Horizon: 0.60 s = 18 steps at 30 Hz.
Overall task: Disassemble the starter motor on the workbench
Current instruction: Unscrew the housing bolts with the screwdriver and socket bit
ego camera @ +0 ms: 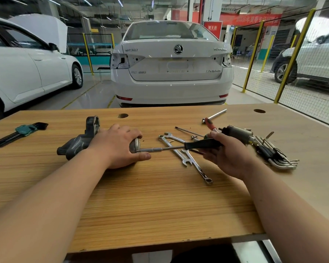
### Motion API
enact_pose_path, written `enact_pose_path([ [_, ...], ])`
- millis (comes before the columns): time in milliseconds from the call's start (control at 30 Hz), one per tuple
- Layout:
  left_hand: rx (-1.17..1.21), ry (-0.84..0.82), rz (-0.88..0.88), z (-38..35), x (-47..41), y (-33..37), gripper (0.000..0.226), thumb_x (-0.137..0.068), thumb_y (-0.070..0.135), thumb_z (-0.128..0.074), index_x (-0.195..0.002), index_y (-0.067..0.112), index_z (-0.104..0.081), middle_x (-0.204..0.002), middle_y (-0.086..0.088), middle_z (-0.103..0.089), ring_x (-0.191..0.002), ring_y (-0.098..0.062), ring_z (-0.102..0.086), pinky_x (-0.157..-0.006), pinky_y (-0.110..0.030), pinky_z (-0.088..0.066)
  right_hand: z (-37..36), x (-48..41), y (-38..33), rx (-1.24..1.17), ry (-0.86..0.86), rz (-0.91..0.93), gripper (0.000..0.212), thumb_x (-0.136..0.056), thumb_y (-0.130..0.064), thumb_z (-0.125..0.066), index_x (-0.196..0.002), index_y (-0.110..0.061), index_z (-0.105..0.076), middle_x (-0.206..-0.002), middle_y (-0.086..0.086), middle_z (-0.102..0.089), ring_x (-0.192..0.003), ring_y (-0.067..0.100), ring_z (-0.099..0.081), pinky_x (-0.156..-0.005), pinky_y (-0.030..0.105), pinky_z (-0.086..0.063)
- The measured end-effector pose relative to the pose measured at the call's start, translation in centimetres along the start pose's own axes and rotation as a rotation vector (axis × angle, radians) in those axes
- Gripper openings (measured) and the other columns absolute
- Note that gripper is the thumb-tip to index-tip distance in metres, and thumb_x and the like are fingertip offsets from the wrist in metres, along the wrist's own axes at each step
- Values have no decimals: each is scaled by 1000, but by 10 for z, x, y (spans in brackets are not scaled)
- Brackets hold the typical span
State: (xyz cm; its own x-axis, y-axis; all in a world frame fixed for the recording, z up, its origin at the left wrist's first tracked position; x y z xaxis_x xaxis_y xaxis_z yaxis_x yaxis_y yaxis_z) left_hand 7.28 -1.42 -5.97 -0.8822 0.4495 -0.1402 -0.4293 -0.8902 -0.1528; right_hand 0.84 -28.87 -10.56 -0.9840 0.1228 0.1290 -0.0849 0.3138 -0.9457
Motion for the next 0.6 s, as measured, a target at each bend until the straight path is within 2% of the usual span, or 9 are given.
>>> enact_pose_path([
  [67,-10,5,-6,-1,0,0,102,-53,98,-10,-137,45,-29,-144,13,-39,-127,-15,-36,-94,-42,-39,4,0,-2,295,80,29,34,-99,-43,-50,-111,-12,-60,-72,4,-73,-67,21,-70,-63,34,-50],
  [133,-8,10,-5,-2,0,0,100,-52,98,-9,-136,47,-30,-142,14,-40,-126,-15,-36,-93,-42,-38,10,0,-4,502,151,42,45,-97,-57,-43,-105,-17,-62,-54,0,-60,-47,17,-57,-52,31,-45],
  [233,-2,28,4,-2,0,-2,100,-53,99,-5,-135,48,-30,-141,13,-41,-128,-15,-36,-93,-42,-37,12,-1,-5,538,172,55,39,-99,-51,-43,-101,-17,-63,-48,-1,-50,-38,14,-43,-39,26,-36],
  [300,-1,30,9,-3,0,-1,102,-52,99,-4,-136,48,-30,-141,13,-41,-129,-15,-35,-94,-43,-37,10,1,-3,422,124,43,29,-99,-41,-50,-100,-14,-63,-55,2,-53,-42,14,-46,-42,26,-38],
  [433,-1,22,17,-2,0,-1,100,-54,98,-7,-137,47,-30,-143,13,-40,-130,-15,-34,-96,-43,-36,8,3,-4,331,43,39,13,-97,-24,-58,-106,-16,-63,-85,11,-62,-62,18,-59,-56,30,-48],
  [500,1,22,17,-2,0,-1,99,-55,98,-9,-137,47,-30,-143,13,-40,-130,-15,-35,-96,-43,-36,8,2,-3,291,17,17,17,-95,-12,-58,-112,-16,-61,-101,14,-63,-77,23,-61,-61,31,-50],
  [600,0,31,20,-2,0,-1,97,-56,98,-11,-136,48,-31,-142,13,-41,-129,-15,-36,-95,-42,-37,6,2,-2,198,8,-24,24,-94,0,-54,-113,-14,-60,-109,17,-58,-91,28,-60,-66,35,-51],
])
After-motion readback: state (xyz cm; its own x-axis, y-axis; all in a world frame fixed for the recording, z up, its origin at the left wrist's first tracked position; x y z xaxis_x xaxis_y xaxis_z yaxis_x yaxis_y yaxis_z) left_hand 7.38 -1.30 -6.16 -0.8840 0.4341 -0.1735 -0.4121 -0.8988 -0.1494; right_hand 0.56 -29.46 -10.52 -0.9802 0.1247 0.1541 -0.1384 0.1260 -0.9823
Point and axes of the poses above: each hand's wrist, its own x-axis away from the middle knuckle, its own z-axis out of the back of the hand, y = z × x, the point moved 7 cm from there along -x, towards the middle knuckle
